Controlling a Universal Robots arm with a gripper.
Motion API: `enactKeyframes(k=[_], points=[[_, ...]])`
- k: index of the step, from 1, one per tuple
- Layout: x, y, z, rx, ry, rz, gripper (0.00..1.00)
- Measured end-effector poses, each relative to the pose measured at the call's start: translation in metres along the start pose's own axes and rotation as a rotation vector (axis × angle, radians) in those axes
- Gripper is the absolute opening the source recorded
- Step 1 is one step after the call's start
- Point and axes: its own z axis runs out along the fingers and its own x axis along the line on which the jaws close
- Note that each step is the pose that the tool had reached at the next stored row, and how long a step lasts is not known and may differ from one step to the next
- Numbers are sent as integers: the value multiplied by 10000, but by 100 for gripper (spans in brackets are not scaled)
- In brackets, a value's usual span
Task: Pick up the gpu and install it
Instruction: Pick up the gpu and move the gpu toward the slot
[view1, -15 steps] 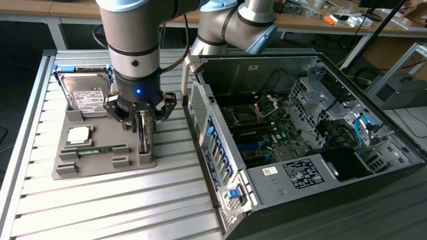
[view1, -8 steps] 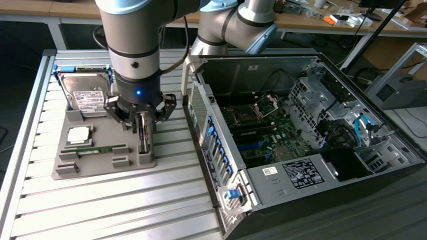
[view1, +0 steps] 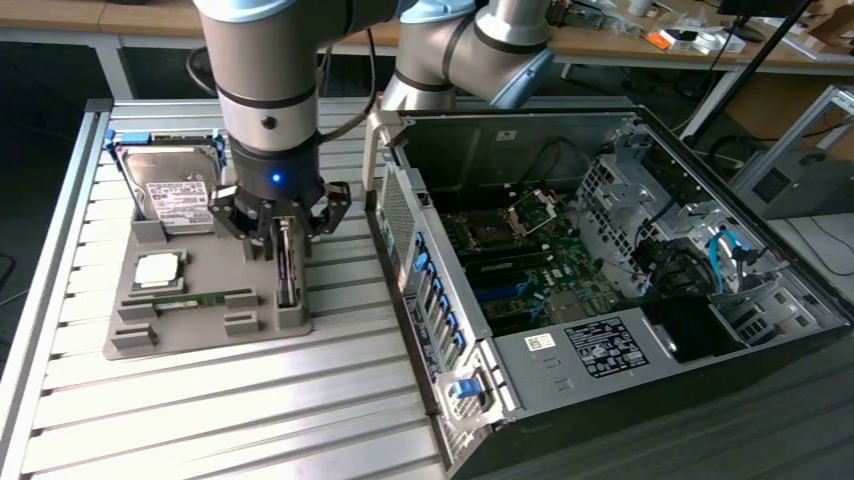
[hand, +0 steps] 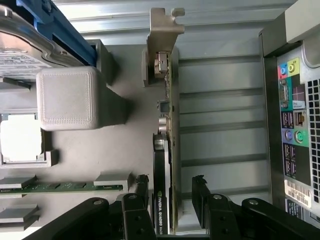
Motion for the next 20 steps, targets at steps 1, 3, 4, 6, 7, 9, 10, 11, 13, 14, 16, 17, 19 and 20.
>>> enactKeyframes(k=[1, 3, 4, 6, 7, 9, 10, 11, 13, 14, 16, 17, 19, 20], points=[[2, 18, 1, 0, 0, 1, 48], [4, 46, 6, -1, 0, 1, 48], [6, 63, 8, 0, 0, 2, 48], [11, 96, 19, 0, 0, 1, 48], [14, 115, 26, 0, 0, 1, 48], [20, 159, 36, 0, 0, 0, 48], [23, 180, 44, -1, -1, 0, 48], [25, 187, 52, -1, -2, 1, 48], [27, 195, 78, -1, 0, -1, 48], [28, 196, 79, 1, 2, -1, 48], [28, 196, 79, 1, 1, 1, 48], [28, 196, 80, 0, 1, 1, 48], [28, 196, 80, 0, 0, 1, 48], [28, 196, 80, 0, 0, 1, 47]])
